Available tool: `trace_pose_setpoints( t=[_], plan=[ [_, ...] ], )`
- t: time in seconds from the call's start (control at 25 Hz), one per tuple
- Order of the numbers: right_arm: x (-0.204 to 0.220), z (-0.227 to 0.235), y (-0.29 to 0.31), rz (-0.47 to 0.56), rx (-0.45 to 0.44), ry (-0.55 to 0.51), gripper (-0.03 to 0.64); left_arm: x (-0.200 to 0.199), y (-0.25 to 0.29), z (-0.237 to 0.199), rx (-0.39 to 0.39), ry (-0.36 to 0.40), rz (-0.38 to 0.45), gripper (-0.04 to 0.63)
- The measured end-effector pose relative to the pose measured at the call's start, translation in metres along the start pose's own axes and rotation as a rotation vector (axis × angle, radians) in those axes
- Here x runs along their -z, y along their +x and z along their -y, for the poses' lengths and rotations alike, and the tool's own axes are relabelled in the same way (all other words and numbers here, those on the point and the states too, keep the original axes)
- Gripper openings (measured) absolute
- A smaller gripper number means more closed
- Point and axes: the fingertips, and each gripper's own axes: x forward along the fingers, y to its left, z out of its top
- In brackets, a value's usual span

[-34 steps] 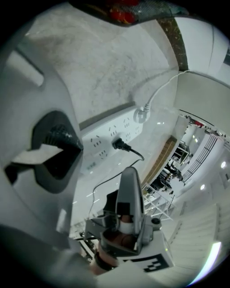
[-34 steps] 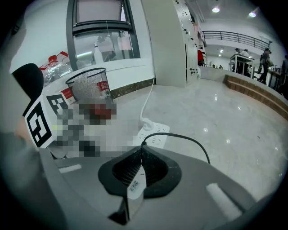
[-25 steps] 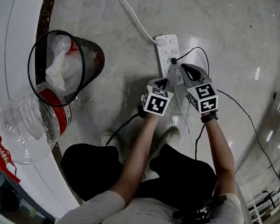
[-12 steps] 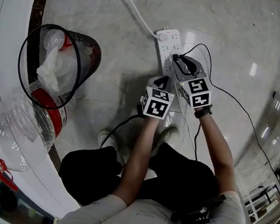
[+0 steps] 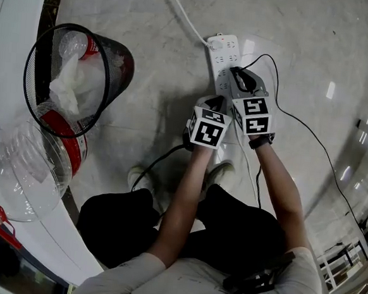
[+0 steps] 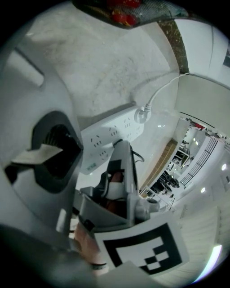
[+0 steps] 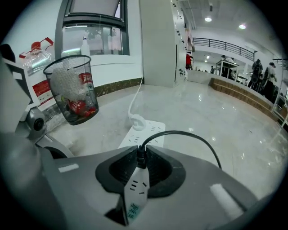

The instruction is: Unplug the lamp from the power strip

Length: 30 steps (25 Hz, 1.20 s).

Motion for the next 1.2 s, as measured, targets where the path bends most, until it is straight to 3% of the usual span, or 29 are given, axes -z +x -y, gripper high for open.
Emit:
trace_pose_setpoints(
  t=[0.16,0.32,0.6,0.68,0.84,1.0,1.2],
  plan=[
    [0.000,0.004,-0.006,0.022,0.001,0.037,0.060,0.001,0.001,0.001,-0.022,0.007,-0.029,0.000],
    [0.000,0.007,-0.010,0.037,-0.001,0.054,0.058,0.001,0.002,0.001,-0.010,-0.006,-0.001,0.002],
    [-0.014,-0.006,-0.016,0.073,0.029,-0.234,0.061,-0.002,0.003,0.003,0.011,-0.020,0.046,0.002],
    [-0.014,-0.005,-0.016,0.096,0.013,-0.186,0.061,-0.003,0.003,0.004,0.016,-0.032,0.049,0.002],
    [-0.002,0.013,-0.018,0.122,-0.033,0.025,0.057,-0.007,0.001,0.011,0.059,-0.084,0.055,0.000],
    [0.000,0.020,-0.018,0.136,-0.040,0.041,0.058,-0.010,0.003,0.012,0.076,-0.079,0.067,0.002],
    [0.004,0.021,-0.014,0.129,-0.069,0.088,0.057,-0.016,0.006,0.034,0.188,-0.070,0.070,0.002]
  ],
)
